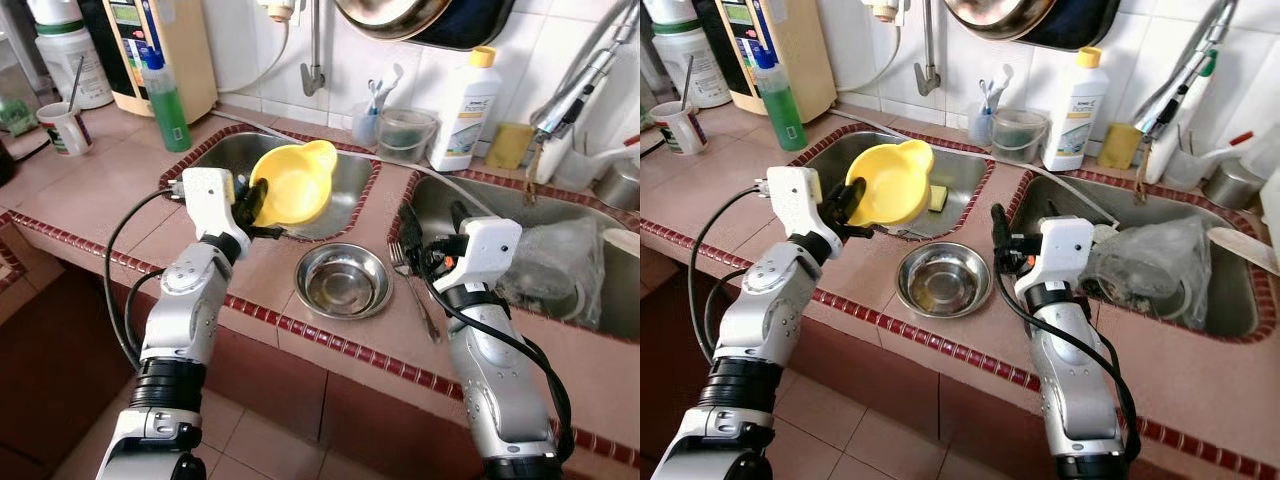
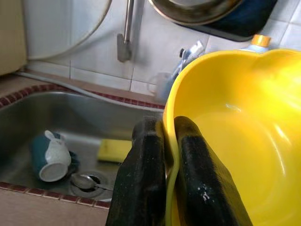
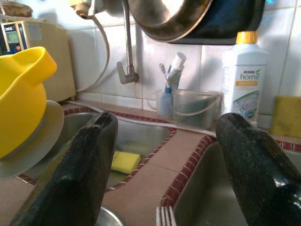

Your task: Kitchen organization

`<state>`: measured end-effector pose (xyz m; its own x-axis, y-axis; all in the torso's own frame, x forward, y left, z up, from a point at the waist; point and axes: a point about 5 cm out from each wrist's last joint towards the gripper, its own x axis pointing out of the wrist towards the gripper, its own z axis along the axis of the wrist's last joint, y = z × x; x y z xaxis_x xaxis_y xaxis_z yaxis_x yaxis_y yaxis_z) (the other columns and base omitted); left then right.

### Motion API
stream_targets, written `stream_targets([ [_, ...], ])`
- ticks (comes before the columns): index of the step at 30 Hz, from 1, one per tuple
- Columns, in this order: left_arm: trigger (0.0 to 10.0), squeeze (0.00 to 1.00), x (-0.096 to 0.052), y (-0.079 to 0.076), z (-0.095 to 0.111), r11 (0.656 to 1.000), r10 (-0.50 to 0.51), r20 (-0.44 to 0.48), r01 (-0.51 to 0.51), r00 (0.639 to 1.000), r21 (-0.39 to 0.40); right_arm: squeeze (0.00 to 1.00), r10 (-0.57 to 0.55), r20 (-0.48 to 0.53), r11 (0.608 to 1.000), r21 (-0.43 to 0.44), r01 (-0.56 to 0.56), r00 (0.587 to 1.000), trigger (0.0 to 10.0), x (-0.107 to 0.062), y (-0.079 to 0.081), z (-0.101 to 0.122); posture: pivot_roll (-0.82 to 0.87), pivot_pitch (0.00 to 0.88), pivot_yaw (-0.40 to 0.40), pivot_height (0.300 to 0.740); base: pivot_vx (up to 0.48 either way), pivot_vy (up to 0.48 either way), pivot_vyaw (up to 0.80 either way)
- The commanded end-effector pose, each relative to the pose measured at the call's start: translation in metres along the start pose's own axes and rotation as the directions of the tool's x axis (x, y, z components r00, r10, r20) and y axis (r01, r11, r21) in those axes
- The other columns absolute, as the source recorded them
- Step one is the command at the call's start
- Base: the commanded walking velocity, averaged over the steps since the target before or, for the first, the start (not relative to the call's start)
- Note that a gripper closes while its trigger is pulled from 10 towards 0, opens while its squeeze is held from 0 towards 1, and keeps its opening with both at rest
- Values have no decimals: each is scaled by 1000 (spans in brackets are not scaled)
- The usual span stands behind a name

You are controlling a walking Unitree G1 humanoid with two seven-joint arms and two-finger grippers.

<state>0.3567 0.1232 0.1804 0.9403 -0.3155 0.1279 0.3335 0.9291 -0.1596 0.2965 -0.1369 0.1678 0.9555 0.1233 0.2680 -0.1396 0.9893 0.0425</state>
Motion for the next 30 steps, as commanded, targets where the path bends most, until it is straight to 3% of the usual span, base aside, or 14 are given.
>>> stream_targets([
  [1, 10000, 0, 0, 3, 6, 1000, 6, 11, -6, 1000, 11, 0, 10, 4, 1000, 8, -10, 1000, 10000, 2, 2, 2, -62, 0, 32, 740, 0, 270, 0],
  [30, 10000, 0, 0, -3, 2, 1000, -20, -5, 20, 1000, 9, 0, 31, -1, 999, 14, -31, 1000, 10000, 1, 5, 1, -64, 0, 26, 740, 0, 271, 0],
])
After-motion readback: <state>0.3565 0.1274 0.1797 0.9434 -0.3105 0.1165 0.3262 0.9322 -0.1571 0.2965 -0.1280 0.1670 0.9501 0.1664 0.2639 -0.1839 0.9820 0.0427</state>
